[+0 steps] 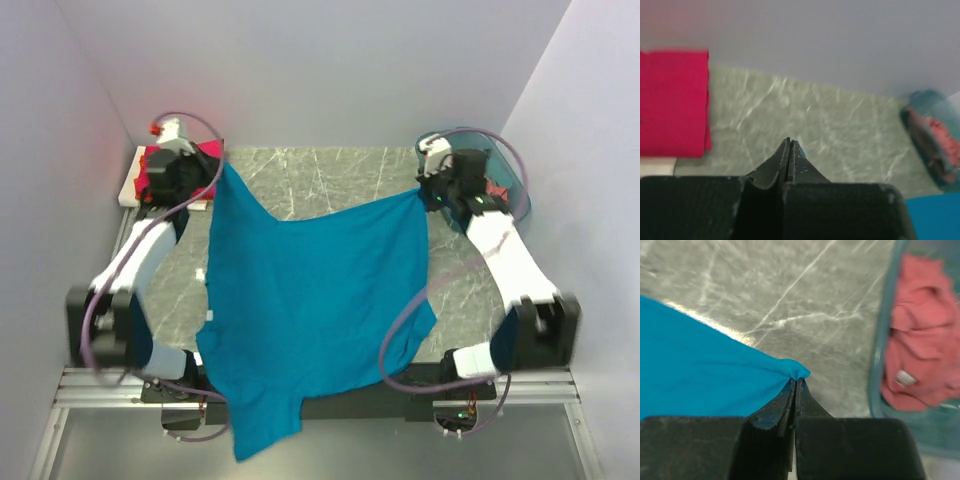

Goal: Fold and stack the t-shirts
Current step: Flatten the tshirt out

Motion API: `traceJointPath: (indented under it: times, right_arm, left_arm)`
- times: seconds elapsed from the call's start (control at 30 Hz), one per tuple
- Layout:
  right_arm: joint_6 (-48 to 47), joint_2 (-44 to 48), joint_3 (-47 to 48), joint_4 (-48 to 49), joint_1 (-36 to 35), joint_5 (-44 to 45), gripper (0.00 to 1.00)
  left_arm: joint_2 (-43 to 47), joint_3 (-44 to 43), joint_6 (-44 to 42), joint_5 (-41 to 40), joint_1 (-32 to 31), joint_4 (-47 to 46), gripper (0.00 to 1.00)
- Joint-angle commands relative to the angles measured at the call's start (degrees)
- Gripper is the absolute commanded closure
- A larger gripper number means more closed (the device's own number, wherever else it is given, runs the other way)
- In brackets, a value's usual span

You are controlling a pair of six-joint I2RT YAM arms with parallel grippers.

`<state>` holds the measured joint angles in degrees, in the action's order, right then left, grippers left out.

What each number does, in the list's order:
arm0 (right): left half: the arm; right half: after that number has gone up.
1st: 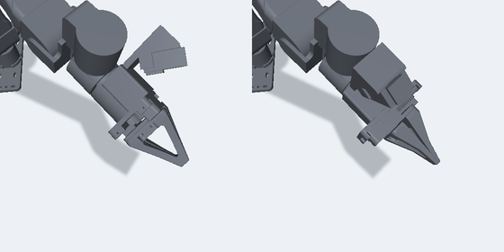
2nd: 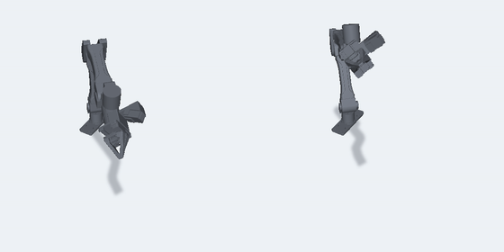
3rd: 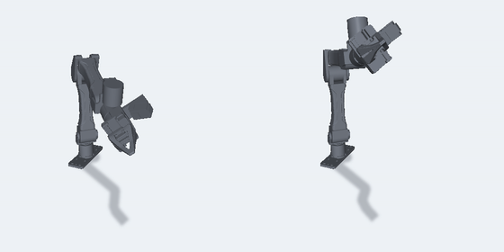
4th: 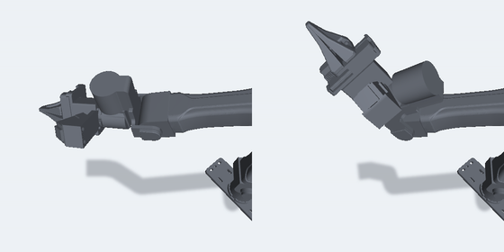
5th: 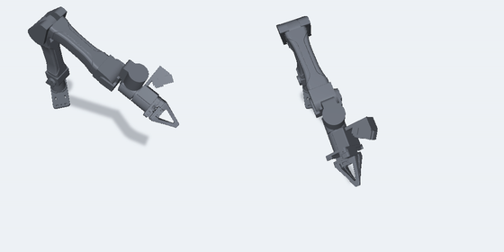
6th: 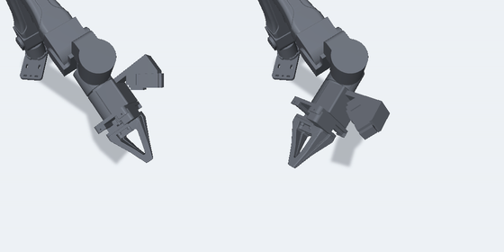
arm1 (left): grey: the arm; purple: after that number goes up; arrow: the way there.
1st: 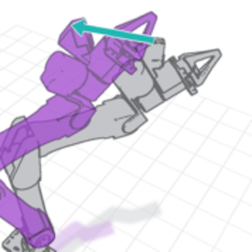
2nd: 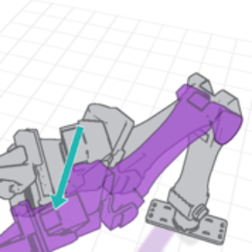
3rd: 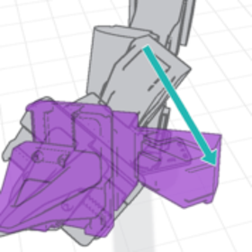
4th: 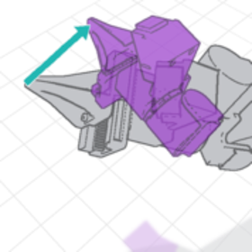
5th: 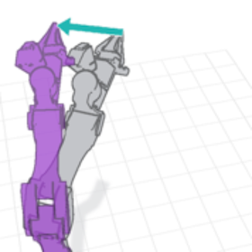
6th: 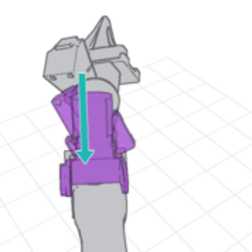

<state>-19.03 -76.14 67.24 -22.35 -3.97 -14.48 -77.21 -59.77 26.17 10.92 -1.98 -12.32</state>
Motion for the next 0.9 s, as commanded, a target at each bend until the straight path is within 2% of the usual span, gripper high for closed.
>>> traceJointPath:
  times: [0.0,0.03,0.17,0.3,0.5,0.67,0.87]
  right_arm:
    - [0.6,-10.4,5.2,9.1,-0.2,-1.5,1.00]
    - [0.7,-17.7,7.5,7.3,-0.2,-0.6,1.00]
    - [2.0,-32.0,21.1,2.8,-0.2,1.6,1.00]
    - [2.8,-37.2,25.7,2.3,-0.1,4.0,1.00]
    - [2.9,-40.6,30.6,1.3,0.3,4.8,1.00]
    - [3.8,-40.8,30.9,1.6,1.0,4.0,1.00]
    - [3.6,-39.8,27.9,2.2,1.9,2.4,1.00]
  left_arm:
    - [-10.0,-5.9,-0.7,1.6,-0.3,-3.8,1.00]
    - [-16.2,-8.0,-0.3,2.3,-0.2,-1.9,1.00]
    - [-28.9,-19.8,-0.4,2.3,-0.7,5.6,1.00]
    - [-35.5,-29.9,-2.6,0.9,-0.7,10.3,1.00]
    - [-40.6,-37.8,-5.1,1.3,-0.7,14.2,1.00]
    - [-38.9,-36.3,-5.7,2.2,-0.6,13.0,1.00]
    - [-33.3,-29.7,-6.7,3.5,-0.4,9.7,1.00]
